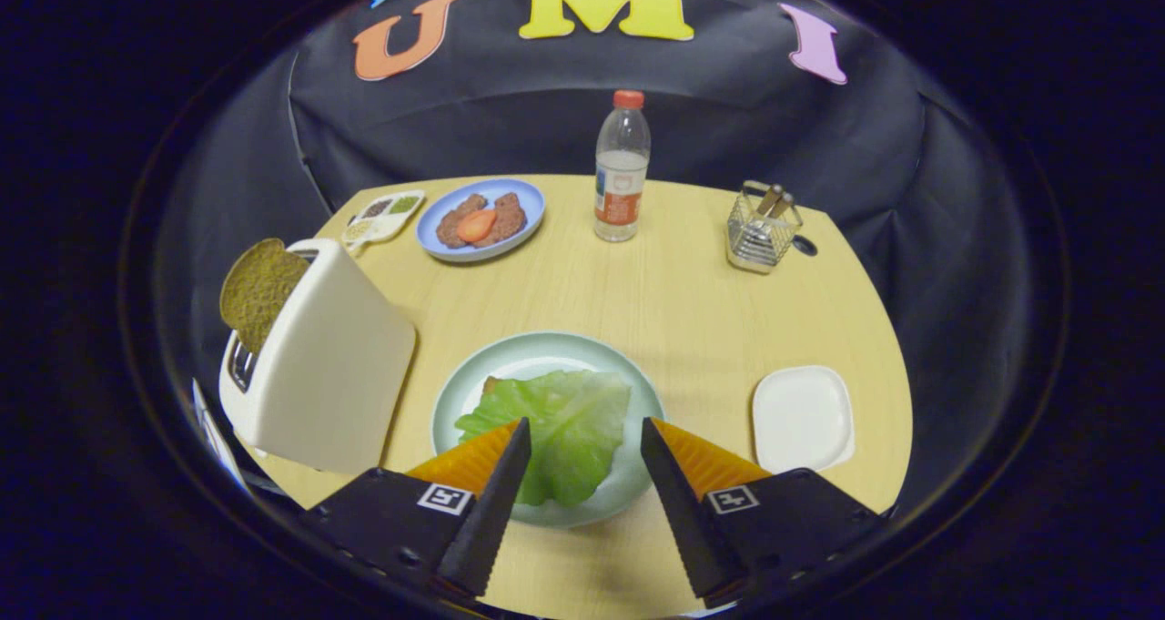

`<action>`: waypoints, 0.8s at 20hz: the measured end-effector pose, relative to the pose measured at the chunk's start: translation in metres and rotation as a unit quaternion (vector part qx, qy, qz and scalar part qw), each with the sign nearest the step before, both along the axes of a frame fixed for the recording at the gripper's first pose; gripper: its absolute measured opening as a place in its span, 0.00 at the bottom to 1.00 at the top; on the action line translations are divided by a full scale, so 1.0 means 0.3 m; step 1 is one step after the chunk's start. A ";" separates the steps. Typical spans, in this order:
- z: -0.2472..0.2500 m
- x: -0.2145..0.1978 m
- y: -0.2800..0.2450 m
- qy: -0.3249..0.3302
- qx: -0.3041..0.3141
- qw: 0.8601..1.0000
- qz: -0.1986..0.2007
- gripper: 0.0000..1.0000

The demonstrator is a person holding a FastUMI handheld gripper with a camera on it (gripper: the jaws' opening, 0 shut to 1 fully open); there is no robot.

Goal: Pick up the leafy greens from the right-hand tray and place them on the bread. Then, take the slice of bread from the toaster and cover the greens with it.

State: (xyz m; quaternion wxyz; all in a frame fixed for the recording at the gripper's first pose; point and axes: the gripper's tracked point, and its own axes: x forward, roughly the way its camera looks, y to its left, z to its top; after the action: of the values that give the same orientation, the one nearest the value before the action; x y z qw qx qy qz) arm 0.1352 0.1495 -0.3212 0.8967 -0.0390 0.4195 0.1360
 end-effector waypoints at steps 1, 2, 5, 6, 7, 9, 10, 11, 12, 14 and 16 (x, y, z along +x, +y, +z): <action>0.038 -0.007 -0.005 -0.018 -0.003 1.000 -0.003 0.80; 0.072 -0.017 -0.008 -0.034 -0.004 0.999 -0.006 0.82; 0.185 -0.059 0.045 -0.070 0.023 0.997 -0.013 0.89; 0.219 -0.070 0.066 -0.082 0.032 0.996 -0.014 0.93; 0.248 -0.075 0.086 -0.096 0.039 0.994 -0.018 0.94; 0.286 -0.089 0.119 -0.114 0.040 0.992 -0.023 0.93; 0.305 -0.102 0.146 -0.118 0.044 0.992 -0.021 0.93; 0.329 -0.108 0.181 -0.123 0.051 0.991 -0.016 0.93; 0.350 -0.113 0.209 -0.127 0.054 0.990 -0.012 0.93; 0.387 -0.122 0.271 -0.131 0.056 0.990 -0.001 0.93; 0.427 -0.125 0.328 -0.136 0.055 0.989 0.007 0.95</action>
State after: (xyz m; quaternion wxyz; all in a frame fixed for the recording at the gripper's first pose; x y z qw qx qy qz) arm 0.0977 0.2478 -0.1932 0.9451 -0.0105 0.2854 0.1591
